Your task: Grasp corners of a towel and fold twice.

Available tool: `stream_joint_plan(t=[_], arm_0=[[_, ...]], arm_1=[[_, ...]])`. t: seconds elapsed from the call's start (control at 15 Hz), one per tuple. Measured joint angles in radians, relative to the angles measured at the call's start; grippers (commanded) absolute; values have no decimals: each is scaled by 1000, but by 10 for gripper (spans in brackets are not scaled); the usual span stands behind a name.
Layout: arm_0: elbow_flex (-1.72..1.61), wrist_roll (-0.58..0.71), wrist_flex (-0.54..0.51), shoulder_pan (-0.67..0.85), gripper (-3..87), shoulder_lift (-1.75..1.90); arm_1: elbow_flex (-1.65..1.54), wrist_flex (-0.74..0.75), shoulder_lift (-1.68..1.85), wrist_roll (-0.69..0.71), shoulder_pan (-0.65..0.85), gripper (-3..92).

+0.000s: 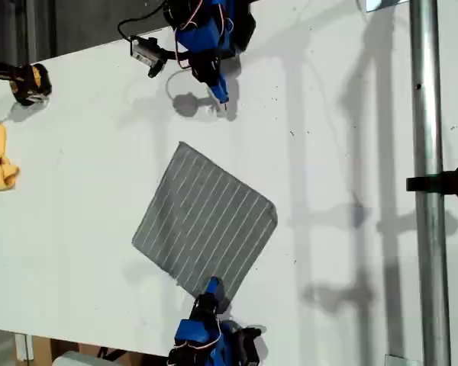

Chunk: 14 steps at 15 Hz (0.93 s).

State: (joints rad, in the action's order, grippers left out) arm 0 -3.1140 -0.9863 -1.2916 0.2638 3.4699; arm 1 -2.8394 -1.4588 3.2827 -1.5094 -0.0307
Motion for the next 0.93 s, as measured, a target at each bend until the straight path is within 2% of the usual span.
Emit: stream_joint_plan(t=[0.07, 0.2, 0.27, 0.47, 0.6, 0.93], arm_0=[[0, -12, 0, 6, -9, 0], [0, -253, 0, 118, -9, 0], [-2, -296, 0, 127, -9, 0], [-2, -321, 0, 123, -9, 0], [-2, -321, 0, 123, -9, 0], [-2, -321, 0, 123, -9, 0]], arm_1=[[2, 2, 5, 5, 2, -2], [12, 97, 6, 9, 75, -2], [12, 103, 6, 9, 66, -2], [55, 110, -51, 9, 81, -2], [146, 146, -222, 26, 78, -2], [353, 318, -615, 38, 8, -2]])
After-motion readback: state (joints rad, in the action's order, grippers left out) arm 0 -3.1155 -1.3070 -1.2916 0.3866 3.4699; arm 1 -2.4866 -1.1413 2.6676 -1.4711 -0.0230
